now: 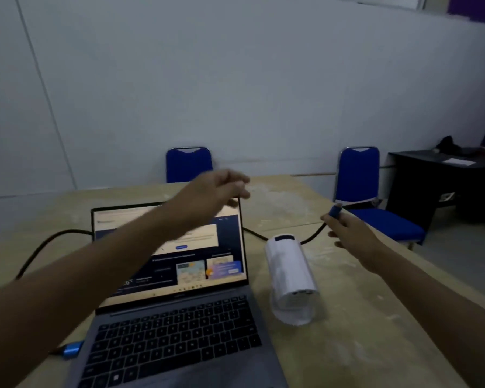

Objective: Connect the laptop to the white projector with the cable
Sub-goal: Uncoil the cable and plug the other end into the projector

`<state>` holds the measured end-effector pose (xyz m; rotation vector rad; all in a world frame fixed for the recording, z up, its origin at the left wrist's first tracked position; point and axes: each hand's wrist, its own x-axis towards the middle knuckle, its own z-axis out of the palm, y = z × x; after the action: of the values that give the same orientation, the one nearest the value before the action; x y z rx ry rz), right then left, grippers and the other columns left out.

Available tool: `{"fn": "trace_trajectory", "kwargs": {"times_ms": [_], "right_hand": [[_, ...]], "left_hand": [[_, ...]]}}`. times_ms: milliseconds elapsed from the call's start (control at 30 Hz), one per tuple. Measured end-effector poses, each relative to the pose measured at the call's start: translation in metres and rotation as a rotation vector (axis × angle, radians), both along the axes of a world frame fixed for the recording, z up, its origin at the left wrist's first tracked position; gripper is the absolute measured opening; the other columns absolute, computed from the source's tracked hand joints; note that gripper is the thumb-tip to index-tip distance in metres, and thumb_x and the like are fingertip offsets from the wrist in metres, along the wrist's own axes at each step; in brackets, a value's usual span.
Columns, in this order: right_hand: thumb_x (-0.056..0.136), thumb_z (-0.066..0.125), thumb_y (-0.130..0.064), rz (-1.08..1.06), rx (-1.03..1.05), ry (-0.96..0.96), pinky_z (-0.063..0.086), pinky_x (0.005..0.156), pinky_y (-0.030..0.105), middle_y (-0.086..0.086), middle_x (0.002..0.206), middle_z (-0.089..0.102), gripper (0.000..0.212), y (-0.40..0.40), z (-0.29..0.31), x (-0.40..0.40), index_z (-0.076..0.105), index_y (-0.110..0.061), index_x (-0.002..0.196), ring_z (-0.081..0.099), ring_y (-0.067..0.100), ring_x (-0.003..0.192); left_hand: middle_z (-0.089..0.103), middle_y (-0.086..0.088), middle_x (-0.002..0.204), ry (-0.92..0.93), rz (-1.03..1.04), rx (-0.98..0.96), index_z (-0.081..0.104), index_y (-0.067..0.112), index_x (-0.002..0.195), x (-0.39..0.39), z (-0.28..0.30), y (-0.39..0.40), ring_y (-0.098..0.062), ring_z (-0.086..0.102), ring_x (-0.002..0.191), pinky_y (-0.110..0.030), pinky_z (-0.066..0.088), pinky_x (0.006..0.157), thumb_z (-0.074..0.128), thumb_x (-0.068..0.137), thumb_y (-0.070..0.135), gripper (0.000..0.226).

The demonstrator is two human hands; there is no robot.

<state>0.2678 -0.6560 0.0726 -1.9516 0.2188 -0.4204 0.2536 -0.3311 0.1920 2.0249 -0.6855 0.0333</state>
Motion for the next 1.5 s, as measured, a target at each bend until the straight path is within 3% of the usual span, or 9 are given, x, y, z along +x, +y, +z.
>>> {"fn": "trace_trajectory", "kwargs": {"times_ms": [100,300,567,700,867,967,1033,1267,1500], "right_hand": [[0.099,0.048,-0.041,0.022,0.056,-0.051,0.048,0.091,0.041,-0.003,0.105,0.069,0.035,0.001,-0.009,-0.015,0.066,-0.012,0.11,0.064,0.014,0.102],[0.101,0.048,-0.038,0.093,0.166,-0.165,0.057,0.076,0.035,0.002,0.067,0.06,0.032,0.0,-0.015,-0.036,0.067,-0.013,0.096,0.064,0.016,0.066],[0.099,0.05,-0.036,0.095,0.111,-0.215,0.042,0.049,0.027,-0.001,0.06,0.054,0.021,-0.006,-0.023,-0.057,0.059,-0.019,0.092,0.047,0.014,0.051],[0.099,0.041,-0.048,0.032,-0.116,-0.165,0.034,0.055,0.03,-0.011,0.057,0.046,0.029,0.001,-0.036,-0.07,0.057,-0.026,0.088,0.041,0.004,0.049],[0.099,0.017,-0.06,0.078,-0.042,-0.044,0.036,0.058,0.032,-0.007,0.064,0.049,0.058,0.02,-0.042,-0.099,0.068,-0.033,0.086,0.046,0.007,0.055],[0.102,0.026,-0.051,0.072,-0.114,0.014,0.05,0.075,0.036,0.01,0.087,0.066,0.047,0.03,-0.046,-0.114,0.066,-0.032,0.086,0.061,0.028,0.079],[0.102,0.03,-0.047,0.125,-0.127,0.02,0.046,0.07,0.03,0.006,0.092,0.066,0.04,0.037,-0.053,-0.122,0.065,-0.03,0.093,0.062,0.023,0.086],[0.094,0.059,-0.037,0.108,-0.081,-0.006,0.038,0.055,0.016,-0.011,0.071,0.061,0.014,0.065,-0.09,-0.139,0.067,-0.025,0.092,0.056,-0.001,0.064],[0.091,0.06,-0.044,-0.209,-0.158,0.0,0.047,0.062,0.036,-0.007,0.086,0.073,0.017,0.101,-0.105,-0.144,0.059,-0.027,0.094,0.064,0.017,0.078]], "left_hand": [[0.067,0.004,0.115,0.233,-0.014,0.047,0.055,0.025,0.13,-0.021,-0.043,-0.032,-0.009,0.067,0.092,-0.025,0.052,0.074,0.055,0.098,0.035,0.034],[0.038,-0.013,0.149,0.638,0.138,-0.017,0.023,0.016,0.153,-0.035,-0.101,-0.084,-0.03,0.05,0.122,-0.039,0.049,0.094,0.058,0.096,0.039,0.071],[0.042,-0.012,0.144,0.637,0.335,-0.085,0.023,0.011,0.148,-0.011,-0.124,-0.125,-0.029,0.05,0.119,-0.035,0.045,0.075,0.062,0.092,0.039,0.074],[0.043,-0.014,0.142,0.634,0.393,-0.052,0.019,0.008,0.149,-0.001,-0.131,-0.132,-0.032,0.052,0.117,-0.036,0.045,0.074,0.065,0.088,0.046,0.085],[0.042,-0.018,0.14,0.734,0.427,-0.13,0.012,0.009,0.148,0.006,-0.137,-0.139,-0.037,0.054,0.115,-0.044,0.052,0.079,0.075,0.074,0.057,0.109],[0.048,-0.018,0.134,0.748,0.416,-0.182,0.017,0.007,0.148,0.005,-0.146,-0.142,-0.035,0.057,0.109,-0.044,0.053,0.081,0.079,0.066,0.062,0.117],[0.053,-0.017,0.129,0.701,0.416,-0.175,0.029,0.004,0.146,0.003,-0.152,-0.144,-0.033,0.06,0.104,-0.037,0.05,0.07,0.076,0.063,0.07,0.116],[0.06,-0.014,0.12,0.613,0.423,-0.217,0.046,0.003,0.135,0.005,-0.166,-0.146,-0.031,0.064,0.096,-0.04,0.055,0.08,0.072,0.062,0.074,0.105],[0.059,-0.014,0.123,0.611,0.42,-0.238,0.046,0.004,0.135,0.003,-0.17,-0.147,-0.032,0.061,0.101,-0.046,0.053,0.09,0.071,0.064,0.073,0.102]]}}
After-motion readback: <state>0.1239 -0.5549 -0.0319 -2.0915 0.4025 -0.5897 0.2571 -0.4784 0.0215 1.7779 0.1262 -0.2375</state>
